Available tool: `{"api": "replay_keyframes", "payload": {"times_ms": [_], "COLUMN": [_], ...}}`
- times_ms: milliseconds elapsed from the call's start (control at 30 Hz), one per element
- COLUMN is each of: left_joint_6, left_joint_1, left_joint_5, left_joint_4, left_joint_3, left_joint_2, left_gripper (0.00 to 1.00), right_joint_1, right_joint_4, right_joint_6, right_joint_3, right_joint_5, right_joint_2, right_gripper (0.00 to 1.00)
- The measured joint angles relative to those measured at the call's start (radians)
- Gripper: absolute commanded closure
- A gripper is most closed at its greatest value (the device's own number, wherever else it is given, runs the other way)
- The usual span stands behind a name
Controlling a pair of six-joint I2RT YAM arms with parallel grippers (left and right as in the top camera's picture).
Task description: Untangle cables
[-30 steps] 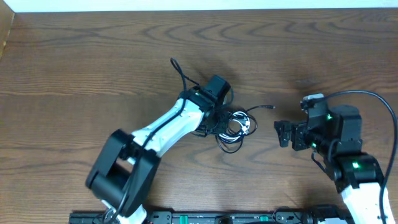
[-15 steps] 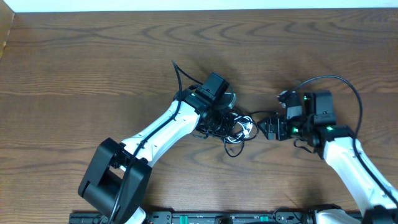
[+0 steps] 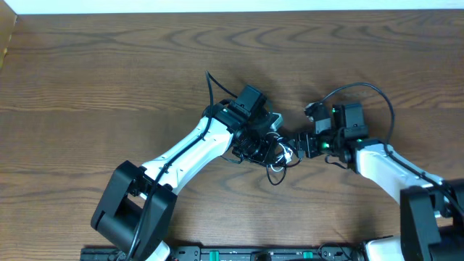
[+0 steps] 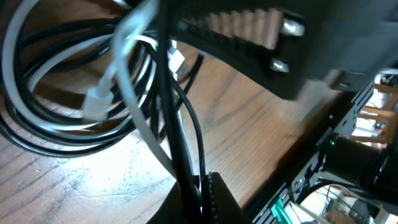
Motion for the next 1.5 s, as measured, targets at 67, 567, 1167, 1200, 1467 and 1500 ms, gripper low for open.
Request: {"api": "replay_keyframes", "payload": {"times_ms": [67, 567, 1167, 1200, 1467, 1500], "left_joint_6": [0.005, 0.026, -0.060, -0.076, -0.350, -0.387], "left_joint_1": [0.000, 0.000, 0.000, 0.000, 0.020, 0.028], "left_joint_5": [0.007, -0.041, -0.532, -0.552, -0.753, -0.767], "left_joint_4": [-0.001, -0.025, -0.082, -0.083, -0.156, -0.163], "left_joint_3": [0.000, 0.000, 0.000, 0.000, 0.000, 0.000], "left_joint_2": [0.000, 0.000, 0.000, 0.000, 0.000, 0.000], "left_gripper": [0.93, 0.49, 0.37, 0.37, 0.37, 0.37], "right_joint_1": [0.014, 0.051, 0.051, 0.051, 0.051, 0.051], "right_joint_4": [0.035, 0.069, -0.188, -0.195, -0.212, -0.212], "right_joint_6": [0.004, 0.064, 0.077, 0.077, 0.089, 0.089], "right_joint_3": [0.001, 0.003, 0.029, 0.031, 0.035, 0.035], "right_joint_5": [-0.002, -0.013, -0.014, -0.010, 0.014, 0.014], "right_joint_2": [0.022, 0.070, 0.070, 0.070, 0.063, 0.063], "right_gripper": [0.36, 0.99, 0.99, 0.99, 0.99, 0.99]}}
